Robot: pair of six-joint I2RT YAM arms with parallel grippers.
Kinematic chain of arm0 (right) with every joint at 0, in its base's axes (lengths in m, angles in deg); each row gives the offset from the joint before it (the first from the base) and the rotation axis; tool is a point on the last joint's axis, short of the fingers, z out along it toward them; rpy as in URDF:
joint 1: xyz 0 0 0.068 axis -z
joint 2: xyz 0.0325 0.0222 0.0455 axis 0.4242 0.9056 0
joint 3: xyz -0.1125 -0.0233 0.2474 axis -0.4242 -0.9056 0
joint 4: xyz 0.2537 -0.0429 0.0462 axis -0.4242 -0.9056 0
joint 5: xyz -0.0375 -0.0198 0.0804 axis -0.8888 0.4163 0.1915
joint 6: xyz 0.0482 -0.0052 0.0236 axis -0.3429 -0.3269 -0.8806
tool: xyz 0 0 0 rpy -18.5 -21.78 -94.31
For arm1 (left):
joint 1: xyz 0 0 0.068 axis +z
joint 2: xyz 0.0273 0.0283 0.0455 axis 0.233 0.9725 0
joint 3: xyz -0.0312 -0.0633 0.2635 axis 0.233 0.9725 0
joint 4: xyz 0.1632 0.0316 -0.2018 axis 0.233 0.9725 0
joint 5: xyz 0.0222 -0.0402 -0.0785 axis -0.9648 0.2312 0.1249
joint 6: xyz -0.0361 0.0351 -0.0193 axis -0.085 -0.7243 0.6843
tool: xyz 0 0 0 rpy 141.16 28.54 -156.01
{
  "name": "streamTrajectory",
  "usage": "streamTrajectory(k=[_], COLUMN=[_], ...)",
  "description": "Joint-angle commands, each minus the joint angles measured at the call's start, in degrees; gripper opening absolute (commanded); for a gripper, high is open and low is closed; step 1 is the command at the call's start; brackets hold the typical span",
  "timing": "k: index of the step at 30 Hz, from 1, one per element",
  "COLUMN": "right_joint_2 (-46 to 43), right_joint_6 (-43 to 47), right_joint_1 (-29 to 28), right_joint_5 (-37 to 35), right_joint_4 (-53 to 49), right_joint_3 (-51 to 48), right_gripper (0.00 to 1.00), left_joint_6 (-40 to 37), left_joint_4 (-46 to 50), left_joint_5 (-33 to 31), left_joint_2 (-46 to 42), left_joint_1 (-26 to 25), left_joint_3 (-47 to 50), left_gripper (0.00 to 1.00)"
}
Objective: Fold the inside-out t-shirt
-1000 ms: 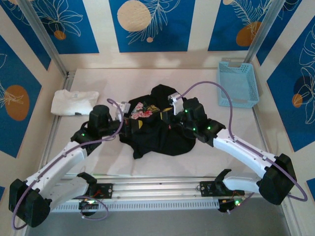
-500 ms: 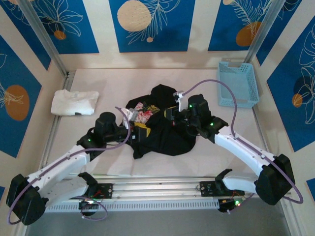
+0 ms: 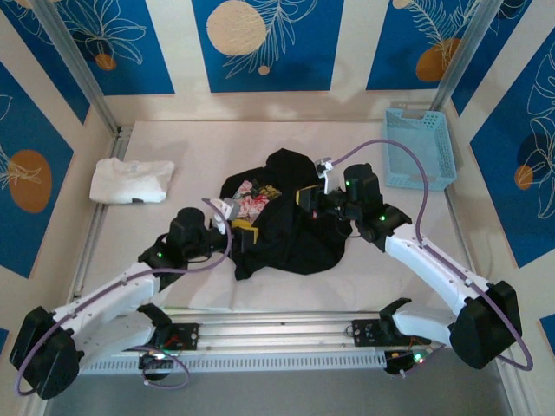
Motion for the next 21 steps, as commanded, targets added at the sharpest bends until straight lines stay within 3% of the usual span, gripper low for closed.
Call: streamTrajectory(k=[1, 8, 14, 19, 21], right_joint_2=[-1.0, -0.5, 0.2, 0.6, 0.9], right_joint_6=[-1.2, -1.5, -1.8, -1.9, -2.1], right_joint_1=[0.5, 0.6, 0.6, 0.7, 0.7], right_joint_5=[2.0, 2.5, 3.0, 3.2, 3.5], right_joint_4=[1.3, 1.7, 2.0, 2.4, 2.7], right_joint_3=[-0.5, -0.6, -0.6, -0.7, -0.7], right_gripper=[0.00, 0.00, 0.00, 0.00, 0.00], left_joint_6=[-2.6, -5.0, -5.1, -4.2, -3.3], left_joint_4=[-1.0, -0.8, -2.8, -5.0, -7.0], left_joint_5=[0.0, 0.7, 4.1, 6.5, 8.4], left_joint_2=[3.0, 10.1, 15.0, 18.3, 19.5], left_joint_1=[-0.8, -2.0, -2.4, -2.4, -2.4], left_joint_3=[-2.0, -4.9, -6.9, -8.0, -8.4], left_gripper=[0.41, 0.48, 0.48, 0.40, 0.32])
